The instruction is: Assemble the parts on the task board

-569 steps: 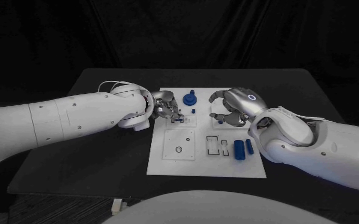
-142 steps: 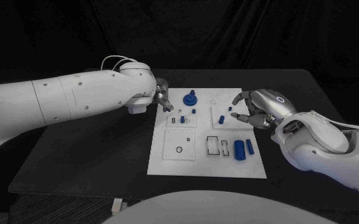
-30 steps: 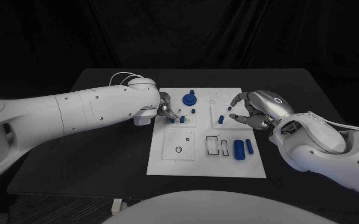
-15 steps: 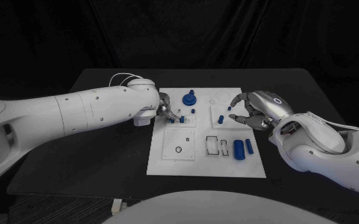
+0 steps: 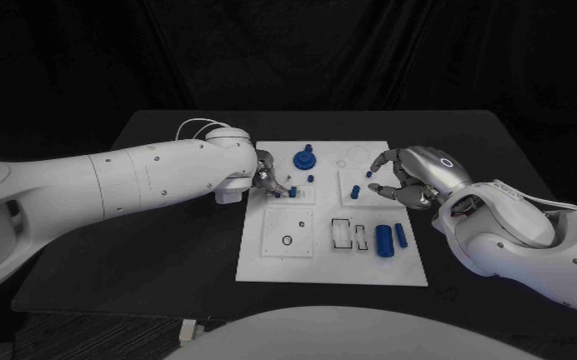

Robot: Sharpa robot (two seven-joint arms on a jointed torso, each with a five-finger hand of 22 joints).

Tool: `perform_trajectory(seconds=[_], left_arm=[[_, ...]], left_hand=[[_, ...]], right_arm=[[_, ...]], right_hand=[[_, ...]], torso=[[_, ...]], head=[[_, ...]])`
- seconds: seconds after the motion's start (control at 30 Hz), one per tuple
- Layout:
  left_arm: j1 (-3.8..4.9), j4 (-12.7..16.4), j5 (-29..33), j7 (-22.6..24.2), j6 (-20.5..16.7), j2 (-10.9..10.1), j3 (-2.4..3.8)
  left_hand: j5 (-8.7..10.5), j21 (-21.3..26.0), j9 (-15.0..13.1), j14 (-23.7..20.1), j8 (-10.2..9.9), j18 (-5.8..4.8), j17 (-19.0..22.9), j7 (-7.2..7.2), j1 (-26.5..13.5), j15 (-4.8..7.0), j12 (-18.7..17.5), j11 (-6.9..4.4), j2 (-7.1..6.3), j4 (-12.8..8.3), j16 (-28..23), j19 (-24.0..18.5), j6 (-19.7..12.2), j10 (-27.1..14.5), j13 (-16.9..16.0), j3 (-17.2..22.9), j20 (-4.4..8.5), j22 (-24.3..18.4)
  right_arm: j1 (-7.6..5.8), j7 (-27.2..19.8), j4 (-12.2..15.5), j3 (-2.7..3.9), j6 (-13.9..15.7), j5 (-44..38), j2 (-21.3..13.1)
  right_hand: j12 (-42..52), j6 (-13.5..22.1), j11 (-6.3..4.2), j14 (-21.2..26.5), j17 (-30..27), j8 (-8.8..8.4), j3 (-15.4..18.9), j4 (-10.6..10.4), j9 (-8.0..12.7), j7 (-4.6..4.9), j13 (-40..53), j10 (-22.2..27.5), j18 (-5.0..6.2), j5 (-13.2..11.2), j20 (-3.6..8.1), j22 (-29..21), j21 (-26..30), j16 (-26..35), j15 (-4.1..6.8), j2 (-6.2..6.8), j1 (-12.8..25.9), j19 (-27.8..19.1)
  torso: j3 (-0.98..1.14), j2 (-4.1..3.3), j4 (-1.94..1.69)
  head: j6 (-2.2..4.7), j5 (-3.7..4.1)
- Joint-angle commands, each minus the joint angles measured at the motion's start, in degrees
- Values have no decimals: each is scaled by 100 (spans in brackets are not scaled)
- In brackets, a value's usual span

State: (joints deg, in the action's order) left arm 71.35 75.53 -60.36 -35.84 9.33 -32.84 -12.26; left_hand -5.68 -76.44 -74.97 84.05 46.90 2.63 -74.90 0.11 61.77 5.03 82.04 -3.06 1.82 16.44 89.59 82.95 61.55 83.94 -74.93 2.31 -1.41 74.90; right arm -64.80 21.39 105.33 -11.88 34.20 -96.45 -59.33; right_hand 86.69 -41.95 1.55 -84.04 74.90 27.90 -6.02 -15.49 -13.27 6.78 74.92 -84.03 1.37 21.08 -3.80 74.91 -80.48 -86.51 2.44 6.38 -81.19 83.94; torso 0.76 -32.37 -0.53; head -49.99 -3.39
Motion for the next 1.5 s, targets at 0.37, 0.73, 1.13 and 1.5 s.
perform_trajectory(seconds=[0.37, 0.73, 1.13, 1.5], left_arm=[[-12, 20, 41, 163, -95, 1, 5], [26, 425, -351, 310, -705, -331, 9], [730, 1089, -501, 409, -1090, -906, 11], [1011, 1065, -511, 1524, -1726, -1092, 8]], left_hand=[[-64, -5, -324, 568, -62, 38, -1462, -18, 103, 59, 9, -38, 10, -12, 2, 5, -92, 148, -823, -41, 38, 1114], [10, 3, -352, 576, -27, 40, -1476, 1, -196, 57, 23, -28, -76, 34, 13, 5, -155, 154, -835, -344, 40, 1110], [143, -49, -403, 595, 227, 29, -1510, -22, -422, 75, 98, -49, -61, 29, 41, 44, 25, 208, -895, -628, 54, 1124], [-861, -248, -226, 595, -14, -11, -1510, -131, 954, 156, 404, -146, 152, -6, 41, 138, -80, 392, -1158, -450, 136, 1180]], right_arm=[[16, 47, -11, 3, 3, -23, 0], [15, 53, 3, 3, 11, -23, -53], [15, 71, -8, 3, -4, -23, -60], [15, 63, -9, 3, -14, -23, -58]], right_hand=[[-22, -51, 26, -392, 450, -7, -37, -5, 13, -11, 963, -338, 112, 33, -20, 1180, 27, 16, -24, -2, -40, 157], [-22, -51, 26, -392, 450, -7, -37, -5, 13, -11, 963, -338, 112, 33, -20, 1180, 27, 16, -24, -2, -40, 157], [-22, -51, 26, -392, 450, -7, -37, -5, 13, -11, 963, -338, 112, 33, -20, 1180, 27, 16, -24, -2, -40, 157], [-16, -58, 27, -394, 457, -14, -42, -1, 26, -9, 974, -342, 111, 54, -20, 1181, 23, 14, -24, -8, -47, 160]], torso=[[1, 1, 0], [2, 0, 0], [-1, 7, -1], [2, 1, -2]], head=[[-1, 8], [-1, 20], [-1, 8], [-1, 20]])
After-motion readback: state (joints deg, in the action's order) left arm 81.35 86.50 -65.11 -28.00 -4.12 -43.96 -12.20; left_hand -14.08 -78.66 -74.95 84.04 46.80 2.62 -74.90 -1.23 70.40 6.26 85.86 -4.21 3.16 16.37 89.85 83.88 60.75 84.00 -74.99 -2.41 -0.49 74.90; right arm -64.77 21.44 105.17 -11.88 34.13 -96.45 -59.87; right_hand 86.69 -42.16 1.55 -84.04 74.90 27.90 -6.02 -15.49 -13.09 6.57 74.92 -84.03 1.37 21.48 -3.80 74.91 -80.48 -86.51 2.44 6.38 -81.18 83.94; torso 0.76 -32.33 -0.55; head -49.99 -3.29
